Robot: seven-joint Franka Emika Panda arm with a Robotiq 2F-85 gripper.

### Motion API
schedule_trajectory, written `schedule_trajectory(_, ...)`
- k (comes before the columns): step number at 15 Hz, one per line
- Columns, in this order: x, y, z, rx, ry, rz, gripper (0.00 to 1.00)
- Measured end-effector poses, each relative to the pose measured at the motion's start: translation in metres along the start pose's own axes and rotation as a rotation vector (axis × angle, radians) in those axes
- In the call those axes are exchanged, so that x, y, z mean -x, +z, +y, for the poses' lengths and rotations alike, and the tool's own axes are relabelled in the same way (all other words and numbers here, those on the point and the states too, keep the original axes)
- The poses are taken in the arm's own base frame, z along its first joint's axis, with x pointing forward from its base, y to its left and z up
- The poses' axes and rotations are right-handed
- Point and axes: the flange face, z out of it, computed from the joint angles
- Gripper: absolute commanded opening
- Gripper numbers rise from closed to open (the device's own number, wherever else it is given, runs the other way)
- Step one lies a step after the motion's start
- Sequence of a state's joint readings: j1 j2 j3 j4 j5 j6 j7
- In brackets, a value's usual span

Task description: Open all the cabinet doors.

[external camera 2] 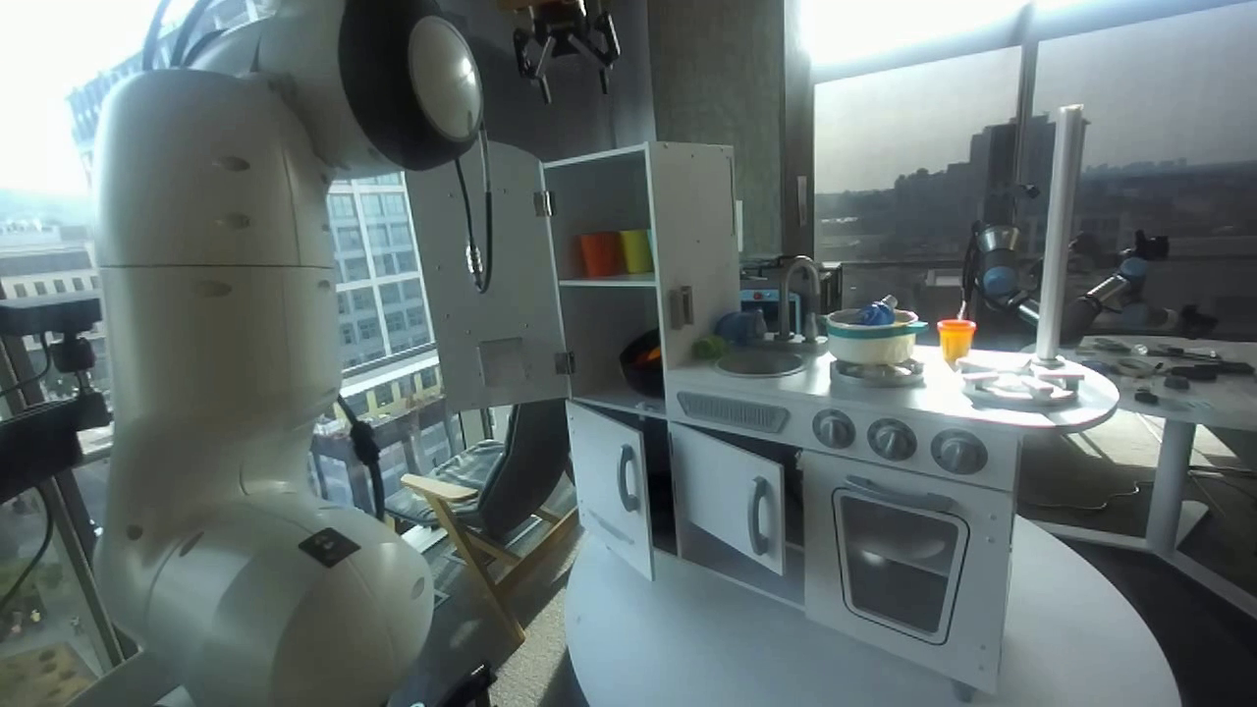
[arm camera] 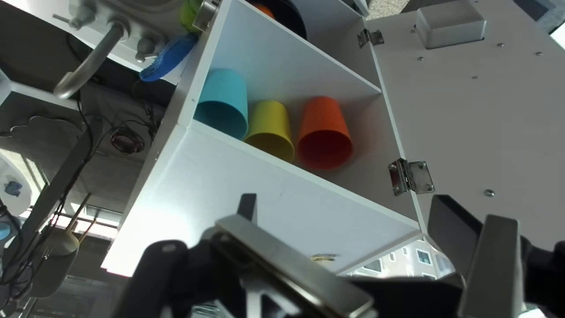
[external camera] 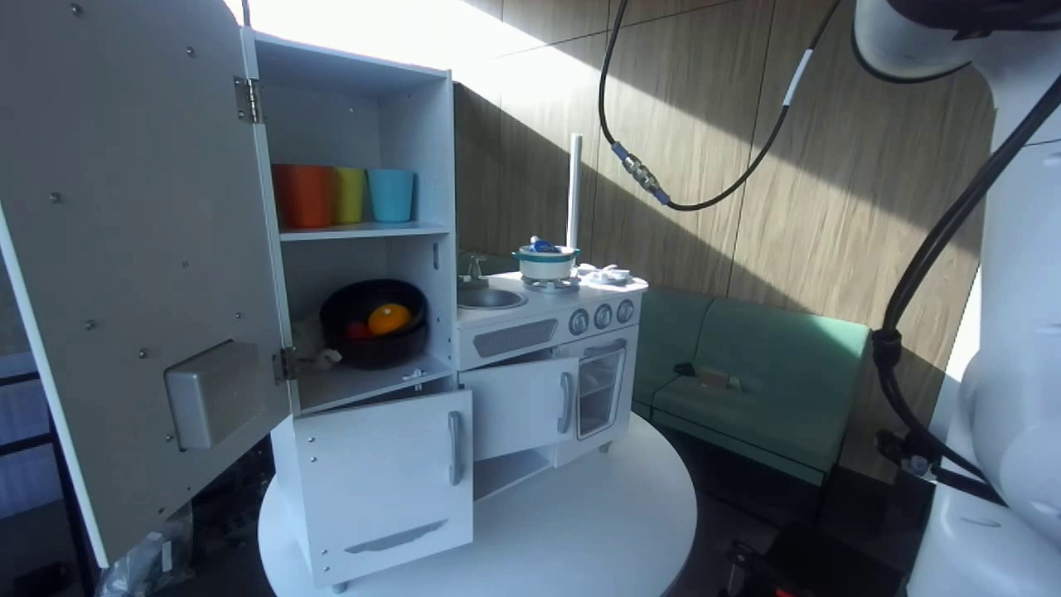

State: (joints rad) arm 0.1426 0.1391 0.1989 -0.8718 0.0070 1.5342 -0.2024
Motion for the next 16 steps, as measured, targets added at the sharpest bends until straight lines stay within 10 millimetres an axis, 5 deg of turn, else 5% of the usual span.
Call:
schedule_trajectory(4,0.022,-0.017,-0.004,0.002,0.079,-0.023,1.0)
schedule_trajectory(7,0.043,-0.005,0.015,-0.038,0.163,-0.041,1.0)
schedule_trajectory(11,0.074,0.038,0.069,-0.046,0.282,-0.047,1.0)
schedule_trajectory(16,0.134,0.121,0.116,-0.109,0.364,-0.126,1.0)
